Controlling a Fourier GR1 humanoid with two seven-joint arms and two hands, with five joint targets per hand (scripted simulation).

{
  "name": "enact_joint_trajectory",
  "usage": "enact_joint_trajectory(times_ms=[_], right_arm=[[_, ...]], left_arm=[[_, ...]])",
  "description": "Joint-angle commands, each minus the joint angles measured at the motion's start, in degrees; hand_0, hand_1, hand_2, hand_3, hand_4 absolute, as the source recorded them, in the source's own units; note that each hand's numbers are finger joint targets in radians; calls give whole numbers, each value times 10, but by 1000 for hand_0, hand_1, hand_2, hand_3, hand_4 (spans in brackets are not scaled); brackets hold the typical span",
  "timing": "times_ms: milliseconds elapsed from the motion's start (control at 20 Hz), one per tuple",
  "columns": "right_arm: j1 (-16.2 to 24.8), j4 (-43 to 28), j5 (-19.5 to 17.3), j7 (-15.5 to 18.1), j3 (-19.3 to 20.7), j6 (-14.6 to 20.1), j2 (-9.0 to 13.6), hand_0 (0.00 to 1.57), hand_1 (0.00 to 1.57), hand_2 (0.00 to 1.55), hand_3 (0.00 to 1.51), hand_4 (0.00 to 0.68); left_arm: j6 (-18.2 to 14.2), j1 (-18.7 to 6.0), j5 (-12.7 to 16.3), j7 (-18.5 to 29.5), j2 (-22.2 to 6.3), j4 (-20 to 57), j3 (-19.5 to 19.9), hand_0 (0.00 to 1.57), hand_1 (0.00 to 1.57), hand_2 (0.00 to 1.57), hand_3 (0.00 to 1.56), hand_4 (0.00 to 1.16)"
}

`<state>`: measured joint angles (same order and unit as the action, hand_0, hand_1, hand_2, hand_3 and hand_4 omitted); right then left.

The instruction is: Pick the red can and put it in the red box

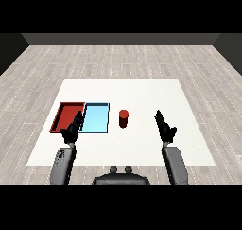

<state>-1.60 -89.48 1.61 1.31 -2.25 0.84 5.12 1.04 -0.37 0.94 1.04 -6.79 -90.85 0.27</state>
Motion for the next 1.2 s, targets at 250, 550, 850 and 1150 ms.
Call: enact_joint_trajectory(times_ms=[250,550,850,1150], right_arm=[[-20,54,27,7,62,-51,33,0,0,0,0,0],[-20,17,69,177,77,-101,32,0,0,0,0,0],[-26,-1,52,170,64,-78,8,0,0,0,0,0],[-79,139,22,252,73,-80,3,0,0,0,0,0]], left_arm=[[7,2,5,-35,16,-4,6,0,0,0,0,0],[-5,-27,1,166,45,-43,10,0,0,0,0,0],[13,25,-1,232,50,-36,1,0,0,0,0,0],[19,-30,9,260,31,41,41,0,0,0,0,0]])
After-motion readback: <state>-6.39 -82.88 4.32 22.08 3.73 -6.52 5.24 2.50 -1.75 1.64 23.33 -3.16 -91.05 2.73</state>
